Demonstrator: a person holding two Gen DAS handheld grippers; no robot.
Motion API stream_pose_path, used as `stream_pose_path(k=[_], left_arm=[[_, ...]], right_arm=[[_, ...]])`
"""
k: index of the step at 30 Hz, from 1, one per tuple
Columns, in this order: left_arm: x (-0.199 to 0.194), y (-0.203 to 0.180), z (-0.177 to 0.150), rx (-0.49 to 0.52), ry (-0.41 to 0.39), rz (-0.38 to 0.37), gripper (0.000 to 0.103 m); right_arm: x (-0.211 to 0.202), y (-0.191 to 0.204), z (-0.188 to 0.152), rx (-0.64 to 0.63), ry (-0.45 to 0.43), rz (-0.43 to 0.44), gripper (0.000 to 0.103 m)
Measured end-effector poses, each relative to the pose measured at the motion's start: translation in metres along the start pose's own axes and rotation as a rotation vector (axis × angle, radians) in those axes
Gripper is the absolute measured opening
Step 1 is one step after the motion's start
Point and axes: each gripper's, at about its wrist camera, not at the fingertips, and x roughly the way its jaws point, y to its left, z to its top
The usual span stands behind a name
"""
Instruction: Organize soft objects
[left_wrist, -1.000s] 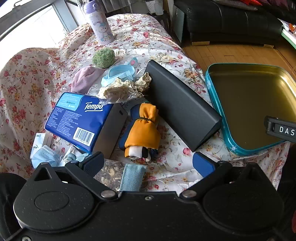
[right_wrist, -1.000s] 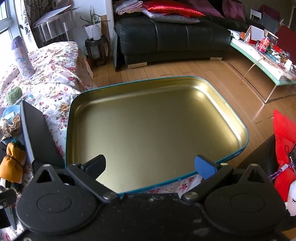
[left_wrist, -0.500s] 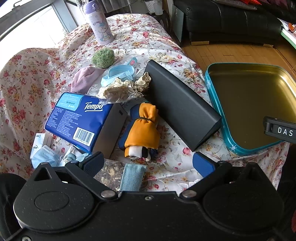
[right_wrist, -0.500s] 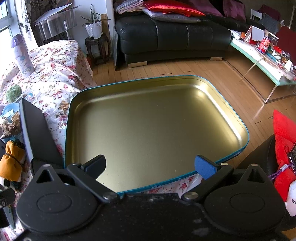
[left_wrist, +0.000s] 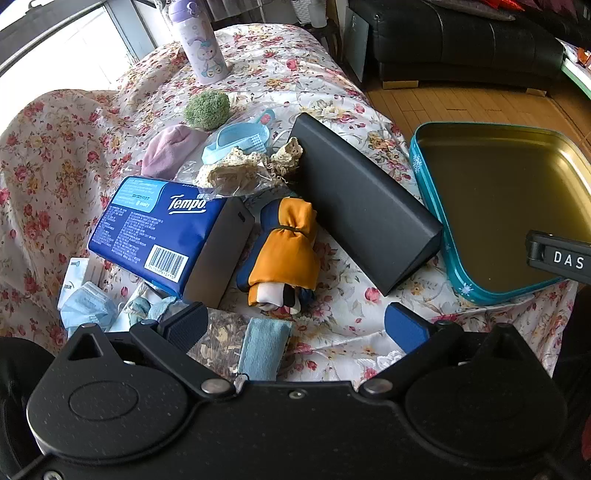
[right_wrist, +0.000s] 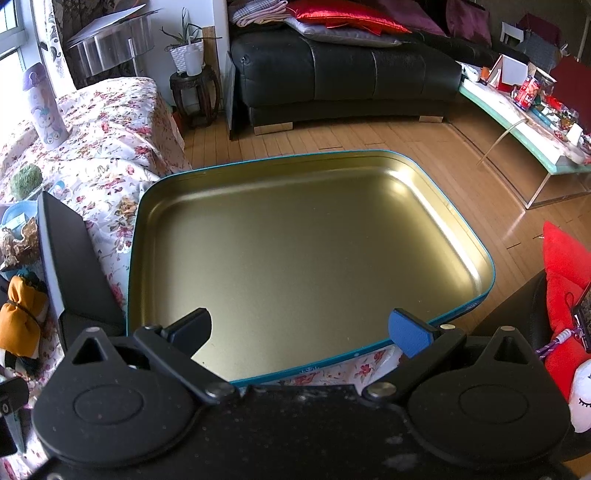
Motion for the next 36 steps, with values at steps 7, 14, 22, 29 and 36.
stream_pose_path(k=[7, 14, 22, 29, 36], left_arm=[[-0.001, 0.001, 0.001, -0.008, -0.003, 0.002, 0.099], [-0.001, 0.002, 0.001, -0.011, -0.007, 0.007, 0.099], [-0.003, 0.001, 0.001, -0.009, -0.013, 0.007, 0.099], [-0.009, 0.003, -0.002, -0.008, -0.037, -0.014, 0.099], [-0.023, 0.017, -0.007, -0.031, -0.110, -0.043, 0.098]], right_arm=[[0.000, 0.001, 0.000, -0.002, -0.001, -0.002, 0.103], [0.000, 0.001, 0.000, -0.001, -0.001, -0.002, 0.103], [-0.001, 0.000, -0.001, 0.000, -0.004, -0.001, 0.103], [-0.005, -0.003, -0.002, 0.010, -0.026, 0.013, 0.103], [-0.014, 0.002, -0.005, -0.011, -0.081, 0.029, 0.103]])
